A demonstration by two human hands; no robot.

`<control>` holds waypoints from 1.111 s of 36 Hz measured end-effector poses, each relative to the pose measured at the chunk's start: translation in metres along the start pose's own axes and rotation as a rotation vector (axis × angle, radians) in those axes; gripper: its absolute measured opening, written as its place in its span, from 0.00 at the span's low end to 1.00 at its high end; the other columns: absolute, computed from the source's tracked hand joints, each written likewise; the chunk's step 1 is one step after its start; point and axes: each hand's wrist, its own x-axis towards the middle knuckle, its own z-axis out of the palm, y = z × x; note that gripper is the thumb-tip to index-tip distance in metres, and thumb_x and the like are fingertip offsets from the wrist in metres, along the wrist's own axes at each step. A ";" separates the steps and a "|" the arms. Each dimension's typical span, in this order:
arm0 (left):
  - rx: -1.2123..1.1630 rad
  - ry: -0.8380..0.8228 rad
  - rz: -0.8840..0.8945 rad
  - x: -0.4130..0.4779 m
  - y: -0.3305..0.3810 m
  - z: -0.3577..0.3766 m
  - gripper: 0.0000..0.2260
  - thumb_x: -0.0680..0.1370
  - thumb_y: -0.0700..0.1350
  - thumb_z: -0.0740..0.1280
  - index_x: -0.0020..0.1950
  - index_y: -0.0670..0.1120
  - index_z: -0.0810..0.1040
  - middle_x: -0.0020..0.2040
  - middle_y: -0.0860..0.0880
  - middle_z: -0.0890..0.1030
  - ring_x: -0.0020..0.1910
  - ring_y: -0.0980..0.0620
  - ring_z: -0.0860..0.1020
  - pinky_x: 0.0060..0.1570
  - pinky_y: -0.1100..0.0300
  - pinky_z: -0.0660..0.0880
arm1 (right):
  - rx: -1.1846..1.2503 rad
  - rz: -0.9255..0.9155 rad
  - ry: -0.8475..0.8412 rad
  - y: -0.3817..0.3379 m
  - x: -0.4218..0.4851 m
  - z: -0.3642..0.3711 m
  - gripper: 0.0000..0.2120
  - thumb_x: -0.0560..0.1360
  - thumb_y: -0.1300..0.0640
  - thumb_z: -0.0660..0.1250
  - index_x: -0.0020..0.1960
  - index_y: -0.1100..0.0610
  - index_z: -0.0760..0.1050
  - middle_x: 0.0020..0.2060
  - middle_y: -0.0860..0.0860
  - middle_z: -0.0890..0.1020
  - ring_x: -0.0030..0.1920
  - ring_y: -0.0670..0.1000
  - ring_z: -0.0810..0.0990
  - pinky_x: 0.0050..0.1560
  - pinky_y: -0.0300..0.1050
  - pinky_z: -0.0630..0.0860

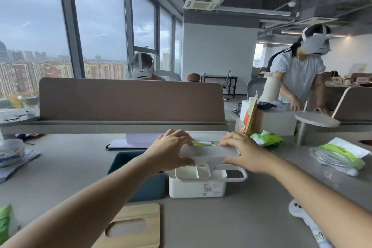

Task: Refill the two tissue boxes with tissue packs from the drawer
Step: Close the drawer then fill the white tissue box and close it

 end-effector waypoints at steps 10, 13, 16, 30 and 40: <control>0.025 -0.081 -0.092 0.038 -0.023 0.041 0.27 0.73 0.63 0.67 0.70 0.57 0.71 0.73 0.60 0.68 0.71 0.54 0.65 0.66 0.52 0.58 | -0.036 0.139 -0.089 0.032 0.038 0.029 0.23 0.73 0.42 0.69 0.67 0.44 0.71 0.67 0.41 0.68 0.70 0.46 0.60 0.68 0.47 0.53; 0.032 -0.101 -0.108 0.035 -0.029 0.051 0.27 0.74 0.65 0.65 0.71 0.58 0.69 0.72 0.60 0.69 0.71 0.55 0.64 0.70 0.47 0.54 | -0.008 0.149 -0.110 0.035 0.039 0.039 0.24 0.73 0.43 0.70 0.67 0.45 0.71 0.66 0.42 0.68 0.70 0.46 0.60 0.71 0.48 0.54; 0.023 -0.114 -0.127 0.030 -0.035 0.057 0.27 0.74 0.65 0.65 0.71 0.58 0.69 0.71 0.60 0.71 0.71 0.54 0.64 0.71 0.44 0.49 | 0.019 0.156 -0.116 0.037 0.039 0.049 0.24 0.73 0.43 0.70 0.67 0.46 0.72 0.61 0.40 0.68 0.65 0.42 0.60 0.64 0.43 0.55; 0.069 -0.121 -0.176 0.018 -0.045 0.054 0.25 0.72 0.65 0.67 0.67 0.59 0.72 0.57 0.53 0.80 0.62 0.50 0.72 0.71 0.46 0.54 | 0.119 0.127 -0.102 0.039 0.051 0.070 0.21 0.70 0.45 0.73 0.62 0.41 0.74 0.60 0.40 0.71 0.64 0.45 0.66 0.70 0.53 0.61; 0.076 -0.215 -0.148 0.021 -0.050 0.049 0.28 0.72 0.67 0.65 0.69 0.58 0.70 0.49 0.53 0.78 0.58 0.49 0.75 0.64 0.53 0.61 | 0.079 0.100 -0.103 0.039 0.048 0.069 0.20 0.71 0.41 0.70 0.62 0.41 0.73 0.60 0.38 0.70 0.66 0.45 0.66 0.70 0.52 0.60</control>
